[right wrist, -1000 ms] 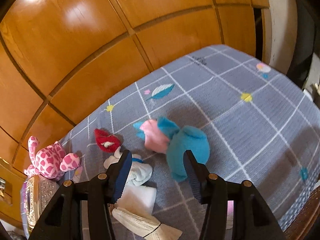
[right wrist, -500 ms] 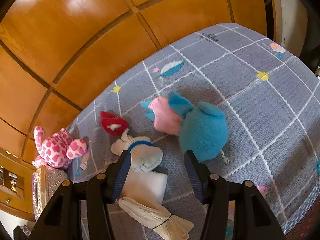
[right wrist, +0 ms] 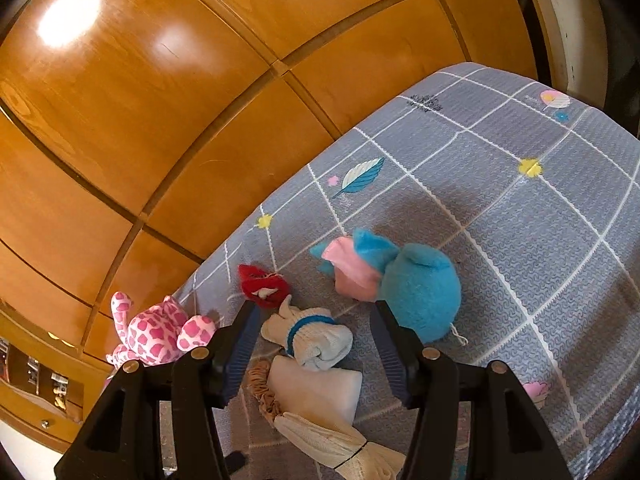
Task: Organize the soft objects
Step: 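Move both grippers toward the pile of soft items on the bed, then grasp the cream gauze cloth with the left gripper and lift it, then grasp the brown scrunchie with the right gripper while the left gripper holds the gauze cloth, then carry the cream gauze cloth into the gold tray and release it with the left gripper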
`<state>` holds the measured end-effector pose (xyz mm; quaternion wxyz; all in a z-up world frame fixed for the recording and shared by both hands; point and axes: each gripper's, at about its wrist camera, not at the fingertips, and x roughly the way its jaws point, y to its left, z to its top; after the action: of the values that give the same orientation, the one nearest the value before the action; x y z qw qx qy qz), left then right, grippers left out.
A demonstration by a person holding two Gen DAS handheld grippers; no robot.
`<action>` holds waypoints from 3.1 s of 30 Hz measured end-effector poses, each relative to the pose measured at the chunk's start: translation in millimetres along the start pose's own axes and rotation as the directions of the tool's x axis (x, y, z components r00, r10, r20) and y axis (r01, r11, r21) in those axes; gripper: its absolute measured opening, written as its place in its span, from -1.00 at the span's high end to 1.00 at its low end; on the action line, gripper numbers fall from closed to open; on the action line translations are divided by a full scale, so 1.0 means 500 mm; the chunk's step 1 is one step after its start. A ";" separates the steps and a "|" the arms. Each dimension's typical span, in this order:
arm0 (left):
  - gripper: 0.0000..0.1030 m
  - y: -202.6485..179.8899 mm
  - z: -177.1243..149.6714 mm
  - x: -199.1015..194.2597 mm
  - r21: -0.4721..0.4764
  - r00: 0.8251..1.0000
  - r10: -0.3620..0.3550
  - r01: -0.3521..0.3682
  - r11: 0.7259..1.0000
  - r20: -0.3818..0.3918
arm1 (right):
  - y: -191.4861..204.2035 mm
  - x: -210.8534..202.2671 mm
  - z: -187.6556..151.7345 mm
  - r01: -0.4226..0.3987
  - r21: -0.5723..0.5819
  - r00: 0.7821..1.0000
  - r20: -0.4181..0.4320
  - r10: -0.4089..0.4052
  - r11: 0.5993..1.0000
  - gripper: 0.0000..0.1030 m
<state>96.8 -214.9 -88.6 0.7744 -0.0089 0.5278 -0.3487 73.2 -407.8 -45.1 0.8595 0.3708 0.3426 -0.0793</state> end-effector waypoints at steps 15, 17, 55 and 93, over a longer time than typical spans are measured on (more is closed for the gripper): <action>0.03 -0.014 0.026 0.092 -0.205 0.999 -0.003 -0.005 0.979 -0.038 | -0.018 -0.002 0.003 -0.030 0.045 1.000 -0.002 0.030 0.999 -0.12; 0.09 -0.010 0.017 0.082 -0.189 1.000 -0.008 0.003 0.982 -0.024 | -0.016 -0.001 0.002 -0.022 0.038 1.000 -0.004 0.023 0.999 -0.12; 0.06 0.177 -0.187 -0.094 -0.098 0.985 0.134 -0.123 0.988 0.108 | 0.245 0.196 -0.164 -0.049 -0.657 0.933 -0.299 -0.201 0.752 0.81; 0.35 0.129 -0.165 -0.209 -0.025 0.959 0.177 -0.176 0.984 0.222 | 0.259 0.244 -0.290 -0.098 -0.739 0.883 -0.373 -0.285 0.666 0.75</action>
<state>42.0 -79.2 -64.9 0.8569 -0.0029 0.4371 -0.2734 138.8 -200.7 -119.9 0.8229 -0.0208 0.5568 0.1108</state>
